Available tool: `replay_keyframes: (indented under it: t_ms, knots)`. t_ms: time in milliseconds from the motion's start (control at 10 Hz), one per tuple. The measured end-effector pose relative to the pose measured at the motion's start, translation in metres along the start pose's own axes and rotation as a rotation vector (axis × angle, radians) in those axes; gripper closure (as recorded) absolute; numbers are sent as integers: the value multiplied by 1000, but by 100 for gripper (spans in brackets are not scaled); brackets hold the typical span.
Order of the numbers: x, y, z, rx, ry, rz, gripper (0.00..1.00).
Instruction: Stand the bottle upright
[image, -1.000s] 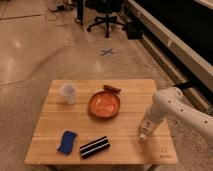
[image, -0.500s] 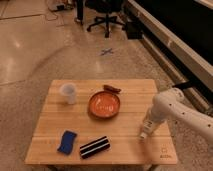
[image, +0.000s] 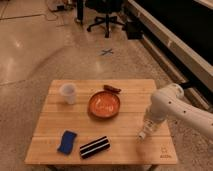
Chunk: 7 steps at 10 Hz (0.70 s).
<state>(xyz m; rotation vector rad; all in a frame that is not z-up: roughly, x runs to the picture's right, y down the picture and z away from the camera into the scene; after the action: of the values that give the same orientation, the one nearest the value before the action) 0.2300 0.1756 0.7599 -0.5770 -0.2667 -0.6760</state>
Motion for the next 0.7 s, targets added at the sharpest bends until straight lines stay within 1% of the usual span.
replay_keyframes:
  t_ms: [200,400,500,700]
  knots:
    - [-14,-3,-14,5,-51,66,95]
    - [-20,-8,-21,19,-107,118,95]
    - [-26,-11,-27,23,-160,155,95]
    - [-32,-14,-35,25,-241,210,95]
